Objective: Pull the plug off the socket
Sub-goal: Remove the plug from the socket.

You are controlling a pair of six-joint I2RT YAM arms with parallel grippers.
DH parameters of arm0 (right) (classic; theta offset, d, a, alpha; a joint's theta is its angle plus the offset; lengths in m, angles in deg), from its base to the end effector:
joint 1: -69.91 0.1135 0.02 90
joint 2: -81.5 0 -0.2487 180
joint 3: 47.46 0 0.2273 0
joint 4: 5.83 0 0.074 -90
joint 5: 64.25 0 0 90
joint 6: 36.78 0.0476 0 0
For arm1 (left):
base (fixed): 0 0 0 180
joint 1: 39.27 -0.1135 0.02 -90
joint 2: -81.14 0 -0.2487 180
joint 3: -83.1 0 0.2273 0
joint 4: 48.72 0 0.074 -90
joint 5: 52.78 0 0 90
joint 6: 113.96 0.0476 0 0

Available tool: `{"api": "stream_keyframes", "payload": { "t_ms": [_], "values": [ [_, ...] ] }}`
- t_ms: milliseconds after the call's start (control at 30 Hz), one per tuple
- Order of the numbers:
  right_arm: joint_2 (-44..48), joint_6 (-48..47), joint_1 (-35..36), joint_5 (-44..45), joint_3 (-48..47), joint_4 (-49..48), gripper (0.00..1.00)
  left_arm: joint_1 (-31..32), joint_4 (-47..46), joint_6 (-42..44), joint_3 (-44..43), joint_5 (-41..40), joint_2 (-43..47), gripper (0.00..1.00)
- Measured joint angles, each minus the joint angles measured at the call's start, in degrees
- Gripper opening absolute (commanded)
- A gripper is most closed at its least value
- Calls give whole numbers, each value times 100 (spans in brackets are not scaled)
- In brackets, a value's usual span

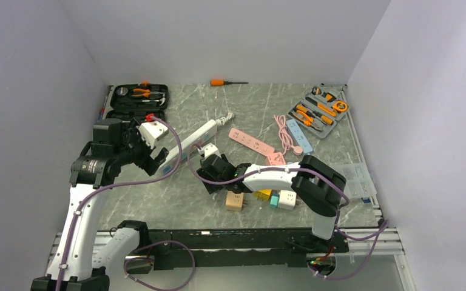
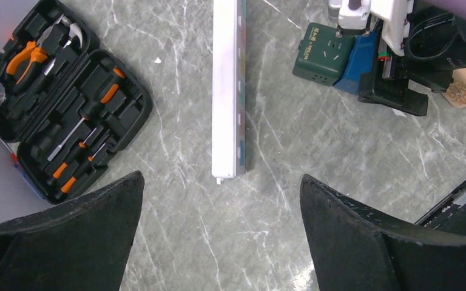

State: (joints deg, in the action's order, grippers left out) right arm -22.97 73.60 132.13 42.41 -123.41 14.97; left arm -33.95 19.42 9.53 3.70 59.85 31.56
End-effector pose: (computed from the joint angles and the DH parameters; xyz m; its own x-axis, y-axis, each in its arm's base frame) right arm 0.1798 0.3120 0.1551 -0.5962 -0.4159 -0.6867 -0.5898 0.8072 0.0232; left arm 0.1461 -0.0320 0.3427 -0.3018 0.5396 -0.7860 0.6627 0.7114 0.2339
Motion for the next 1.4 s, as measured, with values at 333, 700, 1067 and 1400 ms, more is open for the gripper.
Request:
{"api": "stream_keyframes", "payload": {
  "t_ms": [333, 700, 1067, 1400],
  "values": [
    [-13, -48, 2, 63, 0, -66, 11, 0, -76, 146, 103, 186, 0, 99],
    [1021, -46, -474, -1204, -48, 756, 0, -7, 492, 2350, 1054, 1261, 815, 99],
    [1930, 2, -859, -2994, -68, 962, 0, -7, 785, 4693, 1429, 2514, 2194, 99],
    [2238, 282, -857, -4225, -212, 756, 0, -7, 793, 5890, 2194, 3158, 2695, 99]
  ]
}}
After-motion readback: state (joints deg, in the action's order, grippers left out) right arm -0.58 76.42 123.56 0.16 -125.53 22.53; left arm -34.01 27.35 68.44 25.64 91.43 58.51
